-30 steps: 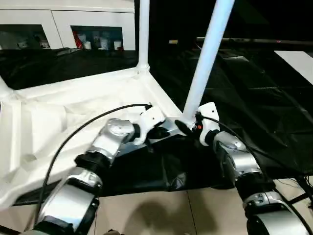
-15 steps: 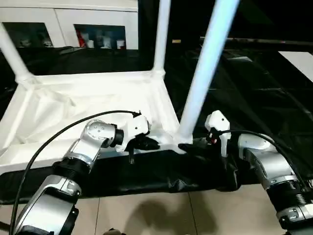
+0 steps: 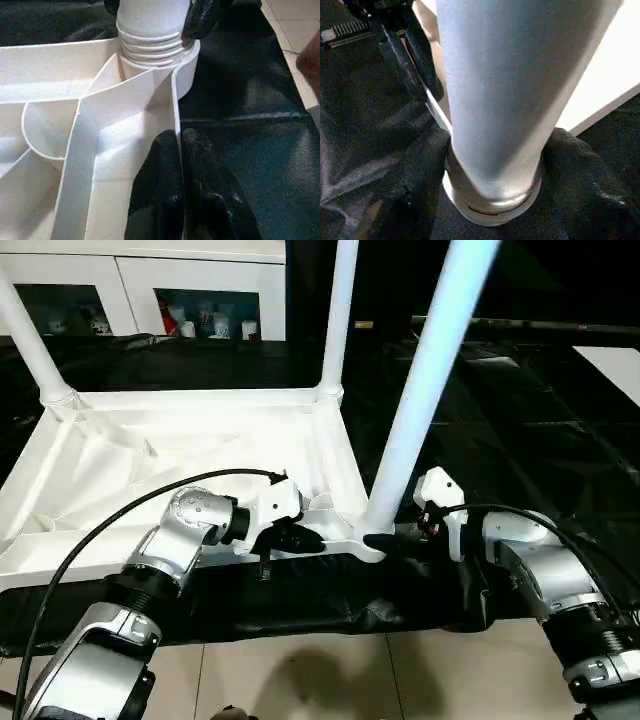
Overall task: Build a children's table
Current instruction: Rotate leg to tighten
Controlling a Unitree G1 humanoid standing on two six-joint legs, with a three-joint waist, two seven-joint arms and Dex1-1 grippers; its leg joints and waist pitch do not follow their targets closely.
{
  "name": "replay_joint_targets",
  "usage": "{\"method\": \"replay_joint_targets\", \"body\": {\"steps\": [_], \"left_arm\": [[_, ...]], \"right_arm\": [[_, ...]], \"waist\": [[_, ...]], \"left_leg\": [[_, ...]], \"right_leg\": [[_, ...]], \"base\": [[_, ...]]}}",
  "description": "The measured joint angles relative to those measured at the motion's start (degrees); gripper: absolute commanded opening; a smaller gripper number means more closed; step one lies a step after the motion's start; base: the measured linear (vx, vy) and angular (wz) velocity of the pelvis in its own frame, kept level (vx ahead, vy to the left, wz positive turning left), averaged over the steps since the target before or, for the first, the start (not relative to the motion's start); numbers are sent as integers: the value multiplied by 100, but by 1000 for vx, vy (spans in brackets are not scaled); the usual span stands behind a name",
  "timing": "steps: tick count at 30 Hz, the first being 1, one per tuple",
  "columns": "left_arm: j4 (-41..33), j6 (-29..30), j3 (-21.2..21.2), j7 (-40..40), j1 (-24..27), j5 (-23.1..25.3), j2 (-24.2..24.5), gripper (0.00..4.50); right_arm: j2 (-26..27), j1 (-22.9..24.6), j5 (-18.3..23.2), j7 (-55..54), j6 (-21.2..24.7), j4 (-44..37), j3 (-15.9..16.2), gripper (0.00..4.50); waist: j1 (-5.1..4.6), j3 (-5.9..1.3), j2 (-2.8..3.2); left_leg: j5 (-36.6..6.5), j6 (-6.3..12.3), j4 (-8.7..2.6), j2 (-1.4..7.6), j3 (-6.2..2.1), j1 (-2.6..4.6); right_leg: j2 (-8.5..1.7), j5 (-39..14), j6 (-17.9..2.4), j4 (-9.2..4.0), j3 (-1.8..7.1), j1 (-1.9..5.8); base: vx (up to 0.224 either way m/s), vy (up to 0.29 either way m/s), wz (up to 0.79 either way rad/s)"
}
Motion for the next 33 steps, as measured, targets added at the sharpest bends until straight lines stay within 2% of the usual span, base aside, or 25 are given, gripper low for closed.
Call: {"method": "replay_joint_targets", "body": {"steps": [6, 12, 17, 20, 22, 23, 24, 26, 30, 32, 33], "left_arm": [[1, 16, 0, 17, 0, -2, -40, 0], [545, 270, -2, 1347, -373, 411, -612, 0], [819, 466, 3, 2014, -547, 535, -917, 0], [1184, 677, 41, 2652, -813, 659, -1217, 0], [1256, 710, 32, 2853, -869, 716, -1325, 0], [1258, 708, 32, 2882, -869, 722, -1348, 0], [1261, 692, 34, 2886, -870, 727, -1349, 0], [1261, 659, 34, 2846, -871, 728, -1327, 0], [1232, 550, 24, 2518, -870, 671, -1174, 0], [1190, 410, -4, 2297, -836, 647, -1056, 0], [1112, 337, -14, 2055, -787, 618, -937, 0]], "right_arm": [[51, 2, 39, -42, 2, 53, -44, 260], [851, -6, -12, -1764, 48, 526, -603, 259], [1280, -107, -51, -2808, 104, 747, -832, 259], [1816, -446, -160, -3939, 113, 1173, -1108, 259], [1915, -568, -217, -4283, 80, 1312, -1137, 259], [1925, -579, -222, -4329, 40, 1343, -1142, 259], [1927, -599, -234, -4329, -29, 1393, -1142, 293], [1926, -602, -211, -4233, -75, 1400, -1176, 328], [1747, -581, 45, -3486, 13, 1341, -1237, 362], [1473, -461, 61, -2951, 76, 1142, -1118, 380], [1199, -360, 64, -2486, 133, 950, -948, 380]], "waist": [[-1, -1, -2], [-20, -13, -13], [-27, -25, -26], [-63, -25, -25], [-84, -25, -25], [-84, -25, -25], [-83, -25, -26], [-82, -25, -26], [-97, -24, -26], [-81, -22, -23], [-65, -21, -20]], "left_leg": [[0, 0, 0, 0, 0, 1], [-16, -30, 5, -2, 5, 21], [-13, -35, 6, -2, 4, 28], [-8, -44, 7, -2, 3, 29], [-6, -48, 7, -2, 2, 27], [-6, -48, 7, -2, 2, 26], [-6, -48, 6, -1, 1, 25], [-6, -48, 4, -1, -1, 23], [-5, -47, -6, 4, -1, 15], [-5, -46, -10, 7, -1, 8], [-5, -45, -10, 9, -1, 6]], "right_leg": [[0, 0, 0, 1, 0, 1], [-5, 17, -14, 5, 3, 18], [-6, 33, -6, 3, 3, 21], [-6, 38, -7, 2, 5, 18], [-6, 39, -6, -2, 3, 17], [-6, 39, -6, -2, 3, 17], [-6, 40, -5, -2, 2, 16], [-5, 42, -3, -2, -1, 14], [1, 39, 1, -3, -3, 1], [3, 35, 4, -9, -7, -2], [5, 32, 4, -14, -7, -3]], "base": [[0, 0, 0], [0, 0, 0], [0, 0, 0], [0, 0, 0], [0, 0, 0], [0, 0, 0], [0, 0, 0], [0, 0, 0], [0, 0, 0], [0, 0, 0], [0, 0, 0]]}}
